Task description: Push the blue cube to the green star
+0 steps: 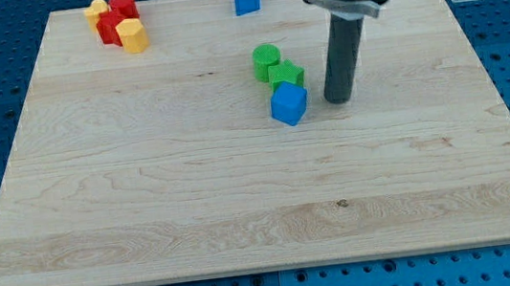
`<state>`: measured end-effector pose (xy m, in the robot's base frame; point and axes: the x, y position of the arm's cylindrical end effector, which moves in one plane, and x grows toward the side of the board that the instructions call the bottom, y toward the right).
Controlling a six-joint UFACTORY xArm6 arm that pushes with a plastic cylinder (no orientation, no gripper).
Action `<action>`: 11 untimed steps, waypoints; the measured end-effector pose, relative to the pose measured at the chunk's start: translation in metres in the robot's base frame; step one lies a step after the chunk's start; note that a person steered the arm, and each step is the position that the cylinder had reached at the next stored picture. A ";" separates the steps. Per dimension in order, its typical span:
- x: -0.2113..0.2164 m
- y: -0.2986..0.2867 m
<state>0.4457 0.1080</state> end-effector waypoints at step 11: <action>-0.026 -0.067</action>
